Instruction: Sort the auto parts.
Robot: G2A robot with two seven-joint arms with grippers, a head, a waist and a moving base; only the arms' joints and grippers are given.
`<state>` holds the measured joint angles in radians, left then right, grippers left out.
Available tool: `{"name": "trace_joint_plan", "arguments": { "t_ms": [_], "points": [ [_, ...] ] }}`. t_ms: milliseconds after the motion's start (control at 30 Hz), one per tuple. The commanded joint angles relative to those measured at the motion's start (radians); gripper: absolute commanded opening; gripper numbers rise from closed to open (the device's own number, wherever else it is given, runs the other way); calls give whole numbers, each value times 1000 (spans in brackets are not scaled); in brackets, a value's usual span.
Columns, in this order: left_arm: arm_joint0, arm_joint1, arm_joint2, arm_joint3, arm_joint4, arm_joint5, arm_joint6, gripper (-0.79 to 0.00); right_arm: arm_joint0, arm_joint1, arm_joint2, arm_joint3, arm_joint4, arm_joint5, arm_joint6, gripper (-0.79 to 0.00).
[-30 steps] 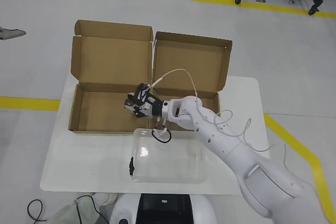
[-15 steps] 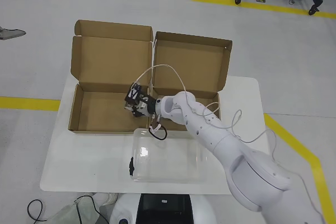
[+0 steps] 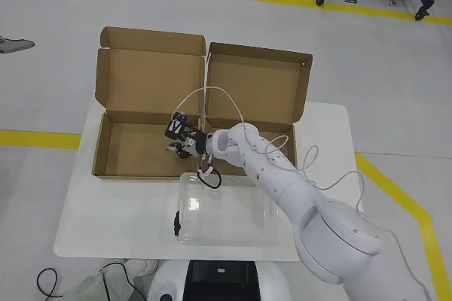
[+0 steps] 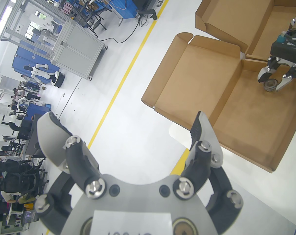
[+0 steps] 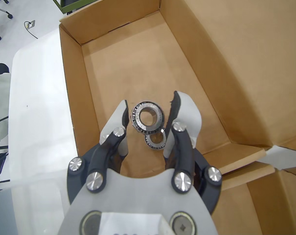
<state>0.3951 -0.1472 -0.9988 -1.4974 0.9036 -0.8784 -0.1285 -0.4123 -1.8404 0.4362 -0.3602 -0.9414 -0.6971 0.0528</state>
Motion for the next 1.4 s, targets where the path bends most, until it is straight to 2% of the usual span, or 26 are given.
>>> {"name": "trace_joint_plan", "arguments": {
  "t_ms": [0,267,467,667,900,1133,1367],
  "points": [
    [0,0,0,0,0,0,0,0,3,-5,1,9,-2,-3,-6,-465],
    [0,0,0,0,0,0,0,0,13,-14,9,16,-28,-29,-84,-489],
    [0,0,0,0,0,0,0,0,12,-1,21,-28,-69,-76,-215,-489],
    [0,0,0,0,0,0,0,0,-4,38,43,-85,-140,-72,-337,-489],
    [0,0,0,0,0,0,0,0,-60,116,106,-210,-210,-35,-406,-483],
    [0,0,0,0,0,0,0,0,-171,222,229,-431,-263,-4,-315,-468],
    [0,0,0,0,0,0,0,0,-359,325,412,-762,-252,-18,-62,-437]
  ]
}}
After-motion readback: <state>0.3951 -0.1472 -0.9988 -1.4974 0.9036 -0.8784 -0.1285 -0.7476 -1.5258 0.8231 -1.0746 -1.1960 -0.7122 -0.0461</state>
